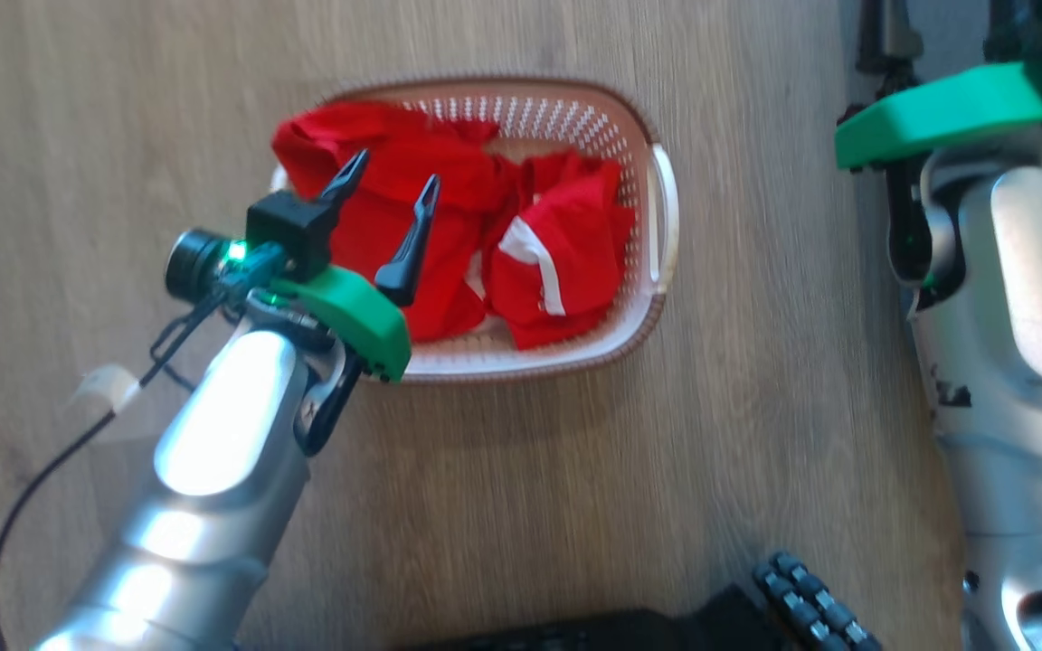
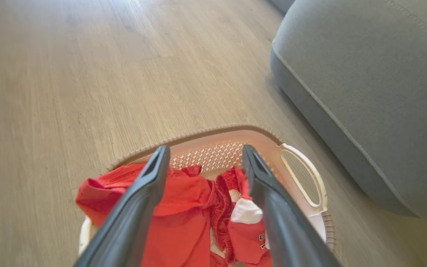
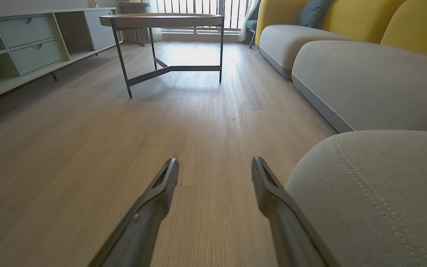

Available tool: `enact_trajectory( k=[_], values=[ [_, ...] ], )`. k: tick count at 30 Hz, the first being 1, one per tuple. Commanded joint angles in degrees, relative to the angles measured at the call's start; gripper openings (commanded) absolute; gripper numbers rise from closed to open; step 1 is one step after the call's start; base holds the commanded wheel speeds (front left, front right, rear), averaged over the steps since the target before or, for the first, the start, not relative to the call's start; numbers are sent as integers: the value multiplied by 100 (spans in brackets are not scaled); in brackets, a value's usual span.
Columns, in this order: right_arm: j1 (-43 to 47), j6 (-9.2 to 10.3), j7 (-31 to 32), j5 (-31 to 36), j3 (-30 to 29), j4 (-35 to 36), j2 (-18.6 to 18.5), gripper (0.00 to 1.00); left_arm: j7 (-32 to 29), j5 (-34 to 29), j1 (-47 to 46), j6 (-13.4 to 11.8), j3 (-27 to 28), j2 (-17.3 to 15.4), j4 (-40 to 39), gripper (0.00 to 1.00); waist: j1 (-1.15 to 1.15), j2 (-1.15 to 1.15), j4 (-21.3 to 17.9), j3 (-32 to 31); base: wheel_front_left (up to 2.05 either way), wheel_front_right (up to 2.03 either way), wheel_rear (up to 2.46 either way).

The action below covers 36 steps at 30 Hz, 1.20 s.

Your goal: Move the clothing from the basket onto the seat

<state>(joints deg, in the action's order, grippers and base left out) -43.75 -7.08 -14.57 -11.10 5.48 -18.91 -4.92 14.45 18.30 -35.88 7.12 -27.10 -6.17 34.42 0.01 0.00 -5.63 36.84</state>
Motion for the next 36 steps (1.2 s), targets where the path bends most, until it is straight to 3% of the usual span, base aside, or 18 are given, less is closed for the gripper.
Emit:
enact_trajectory(
  k=[1,18,29,36],
  values=[
    [-68,-41,-43,42,63,214,111,100,55,41,-129,36,43,-185,-102,100,-1,0,-148,345,0,0,0],
    [-437,-41,-43,-178,279,539,202,100,55,790,-1537,36,-2214,-753,350,100,-1,0,-784,1571,0,0,0],
    [-383,-41,-43,-578,401,633,203,100,55,1025,-2363,36,-3356,-904,686,100,-1,0,-1117,1935,0,0,0],
    [-304,-41,-43,-744,400,668,203,100,48,1372,-2802,36,-4025,-894,1407,100,-1,0,-1293,2085,0,0,0]
  ],
)
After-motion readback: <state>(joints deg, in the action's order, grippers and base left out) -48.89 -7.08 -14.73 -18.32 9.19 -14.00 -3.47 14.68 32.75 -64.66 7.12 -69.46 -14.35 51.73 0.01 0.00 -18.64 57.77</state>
